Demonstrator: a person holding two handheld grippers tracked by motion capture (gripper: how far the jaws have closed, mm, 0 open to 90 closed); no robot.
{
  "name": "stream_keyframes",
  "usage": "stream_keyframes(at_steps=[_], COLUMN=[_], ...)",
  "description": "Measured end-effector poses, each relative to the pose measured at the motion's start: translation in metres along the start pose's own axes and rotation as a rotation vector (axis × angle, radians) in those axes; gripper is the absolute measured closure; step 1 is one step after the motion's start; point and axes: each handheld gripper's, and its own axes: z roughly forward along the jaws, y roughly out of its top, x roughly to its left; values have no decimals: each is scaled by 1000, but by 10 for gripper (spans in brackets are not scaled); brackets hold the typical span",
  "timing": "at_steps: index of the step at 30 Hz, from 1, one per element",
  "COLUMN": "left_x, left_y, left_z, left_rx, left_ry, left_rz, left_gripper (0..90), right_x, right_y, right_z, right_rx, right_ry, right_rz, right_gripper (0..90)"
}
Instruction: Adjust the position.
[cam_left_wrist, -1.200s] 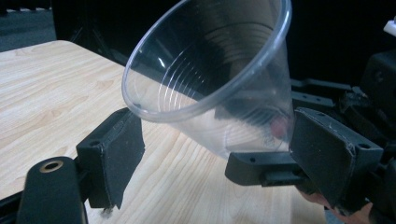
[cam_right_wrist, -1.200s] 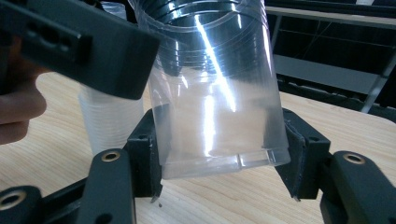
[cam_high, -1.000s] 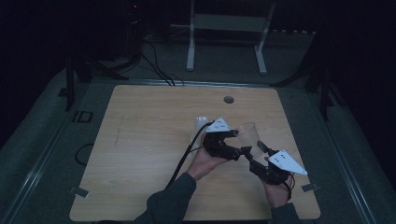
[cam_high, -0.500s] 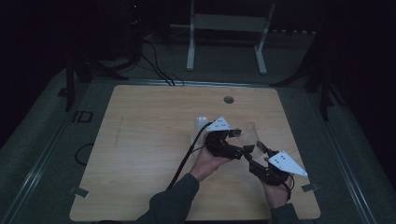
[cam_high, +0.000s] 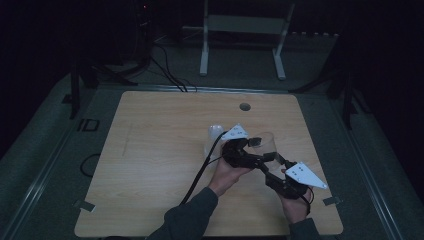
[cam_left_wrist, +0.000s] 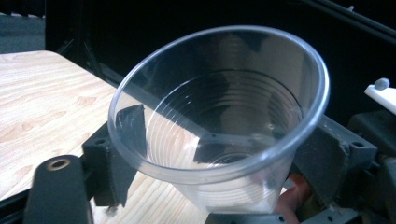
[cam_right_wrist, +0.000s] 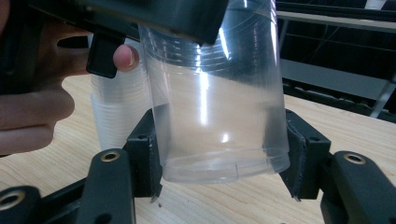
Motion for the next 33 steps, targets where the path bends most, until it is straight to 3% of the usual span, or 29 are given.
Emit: stream_keyframes(at_steps=[12,22,33], left_x=[-3,-5,-9], left_y=[0,-2,-4], left_z=[-2,-2,0], left_rx=[2,41,91], left_ry=[10,47,94], left_rz=[38,90,153], left_gripper=[269,269,269], right_x=[-2,-7,-12], right_y=[1,1,6], right_z=[2,3,5], right_rx=[45,115,179], right_ry=[44,80,130], right_rz=[-9,-21,-29], right_gripper=[346,287,287])
